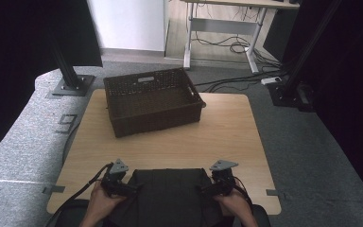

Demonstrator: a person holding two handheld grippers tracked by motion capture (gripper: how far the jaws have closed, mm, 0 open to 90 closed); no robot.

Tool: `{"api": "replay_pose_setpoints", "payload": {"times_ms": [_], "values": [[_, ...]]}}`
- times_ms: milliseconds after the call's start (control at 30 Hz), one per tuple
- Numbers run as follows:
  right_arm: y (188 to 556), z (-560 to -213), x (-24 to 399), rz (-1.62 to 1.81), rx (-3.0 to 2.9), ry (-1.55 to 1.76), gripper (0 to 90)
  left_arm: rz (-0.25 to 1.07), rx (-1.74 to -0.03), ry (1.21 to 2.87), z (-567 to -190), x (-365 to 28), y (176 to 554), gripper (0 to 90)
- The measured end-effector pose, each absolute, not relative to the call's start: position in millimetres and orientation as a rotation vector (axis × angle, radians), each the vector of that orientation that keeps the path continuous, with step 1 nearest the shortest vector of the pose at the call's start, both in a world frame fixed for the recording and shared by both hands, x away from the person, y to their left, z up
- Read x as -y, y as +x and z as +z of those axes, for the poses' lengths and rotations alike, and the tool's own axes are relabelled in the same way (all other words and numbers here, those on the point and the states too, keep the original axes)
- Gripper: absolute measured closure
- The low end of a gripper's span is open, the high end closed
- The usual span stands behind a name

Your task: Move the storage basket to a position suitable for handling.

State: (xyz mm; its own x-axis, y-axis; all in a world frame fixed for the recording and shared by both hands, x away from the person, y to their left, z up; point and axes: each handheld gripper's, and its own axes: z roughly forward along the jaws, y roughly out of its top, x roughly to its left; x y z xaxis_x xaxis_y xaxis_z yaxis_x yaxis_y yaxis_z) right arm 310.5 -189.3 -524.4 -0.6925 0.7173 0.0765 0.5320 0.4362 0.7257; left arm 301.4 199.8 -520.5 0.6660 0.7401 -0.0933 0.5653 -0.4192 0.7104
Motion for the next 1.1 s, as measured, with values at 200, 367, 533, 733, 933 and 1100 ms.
{"api": "replay_pose_setpoints", "payload": {"times_ms": [200, 367, 533, 733, 933, 1100], "values": [[323.6, -509.5, 203.7, 1.051, -2.370, 1.098, 1.5, 0.334, -1.031, 2.151, -511.3, -211.4, 319.6, 3.2], [332.6, -503.8, 214.8, 1.028, -2.323, 1.127, 1.5, 0.350, -1.050, 2.163, -505.2, -216.1, 331.1, 5.7], [340.4, -503.8, 225.2, 1.013, -2.292, 1.165, 0.0, 0.312, -1.068, 2.117, -499.0, -222.4, 345.9, 7.6], [344.3, -512.5, 238.6, 1.004, -2.246, 1.233, 0.0, 0.360, -1.064, 2.098, -487.3, -225.4, 360.4, 7.6], [346.0, -527.0, 248.2, 0.952, -2.243, 1.272, 0.0, 0.400, -1.071, 2.127, -476.4, -224.0, 374.2, 7.6], [347.4, -535.3, 254.3, 0.922, -2.237, 1.285, 0.0, 0.422, -1.099, 2.129, -468.6, -226.8, 386.8, 7.6]]}}
